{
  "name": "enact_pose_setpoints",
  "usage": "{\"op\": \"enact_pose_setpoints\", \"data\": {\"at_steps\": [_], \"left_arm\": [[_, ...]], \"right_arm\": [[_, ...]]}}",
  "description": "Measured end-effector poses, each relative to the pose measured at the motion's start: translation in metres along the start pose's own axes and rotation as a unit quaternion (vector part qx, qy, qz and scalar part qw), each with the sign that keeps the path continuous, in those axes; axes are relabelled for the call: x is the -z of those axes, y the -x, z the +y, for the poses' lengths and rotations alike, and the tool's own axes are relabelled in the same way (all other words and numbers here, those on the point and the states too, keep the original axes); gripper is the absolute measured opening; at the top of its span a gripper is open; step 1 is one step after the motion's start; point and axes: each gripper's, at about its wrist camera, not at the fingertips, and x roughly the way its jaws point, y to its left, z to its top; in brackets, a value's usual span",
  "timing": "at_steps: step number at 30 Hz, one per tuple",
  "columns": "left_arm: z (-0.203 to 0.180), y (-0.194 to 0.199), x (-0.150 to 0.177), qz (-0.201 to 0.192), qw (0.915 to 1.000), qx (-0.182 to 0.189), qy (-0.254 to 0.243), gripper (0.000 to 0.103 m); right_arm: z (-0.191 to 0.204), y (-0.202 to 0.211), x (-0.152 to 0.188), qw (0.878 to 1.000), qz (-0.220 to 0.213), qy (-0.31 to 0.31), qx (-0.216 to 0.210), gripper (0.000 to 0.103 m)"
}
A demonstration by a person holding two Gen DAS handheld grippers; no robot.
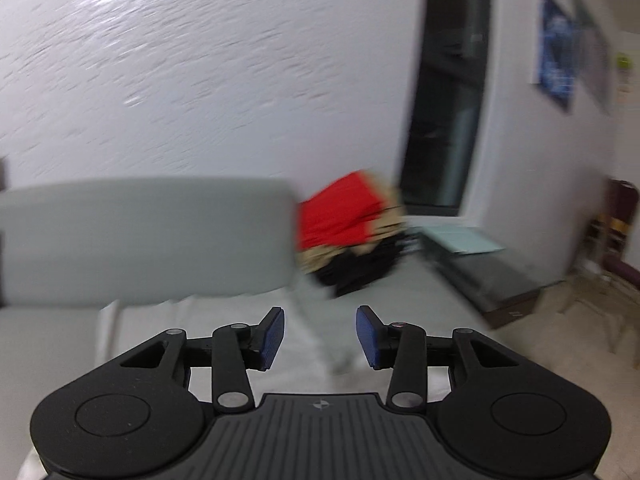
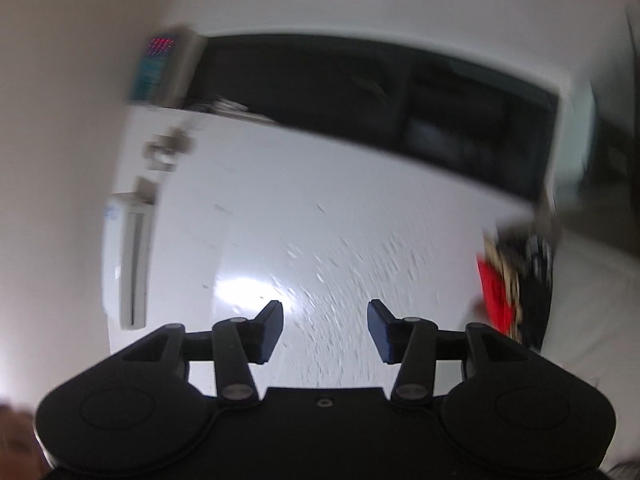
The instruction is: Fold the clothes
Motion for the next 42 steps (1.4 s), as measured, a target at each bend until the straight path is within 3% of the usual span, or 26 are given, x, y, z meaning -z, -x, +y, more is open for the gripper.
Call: {"op": "enact_pose_setpoints", "data": {"at_steps": [4, 7, 15, 20, 23, 27, 31, 34, 37, 42], "left_arm": [[-0.059, -0.003, -0.017, -0.002, 0.9983, 0.051, -0.026, 0.041], [-0.089, -0.015, -0.019, 0.005, 0.9968, 0.069, -0.041, 0.041], [-0.128, -0.017, -0.015, 0.014, 0.995, 0.076, -0.063, 0.041], [-0.113, -0.01, -0.012, 0.02, 0.9968, 0.056, -0.054, 0.042], [-0.085, 0.002, -0.014, 0.011, 0.9985, 0.03, -0.045, 0.042], [-0.022, 0.023, -0.023, -0.016, 0.9982, -0.053, -0.023, 0.049], [0.061, 0.03, -0.026, -0.025, 0.9893, -0.143, 0.018, 0.051], [0.129, 0.023, -0.021, -0.011, 0.9789, -0.191, 0.072, 0.048], [0.186, 0.015, -0.013, -0.001, 0.9702, -0.214, 0.114, 0.046], [0.243, -0.022, -0.001, 0.037, 0.9657, -0.233, 0.108, 0.052]], "right_arm": [[0.058, 0.067, -0.011, 0.993, -0.031, 0.116, 0.003, 0.053], [0.083, 0.105, -0.017, 0.983, -0.053, 0.176, 0.008, 0.053], [0.09, 0.148, -0.026, 0.977, -0.064, 0.202, -0.027, 0.054], [0.07, 0.142, -0.035, 0.982, -0.074, 0.176, -0.015, 0.063], [0.061, 0.103, -0.036, 0.983, -0.047, 0.178, 0.0, 0.065], [0.059, 0.016, -0.021, 0.978, 0.019, 0.207, 0.028, 0.074], [0.053, -0.092, 0.012, 0.965, 0.107, 0.236, 0.038, 0.076], [0.041, -0.172, 0.044, 0.957, 0.169, 0.232, 0.036, 0.076], [0.018, -0.245, 0.073, 0.952, 0.212, 0.215, 0.05, 0.076], [-0.04, -0.334, 0.122, 0.938, 0.255, 0.217, 0.095, 0.078]]}}
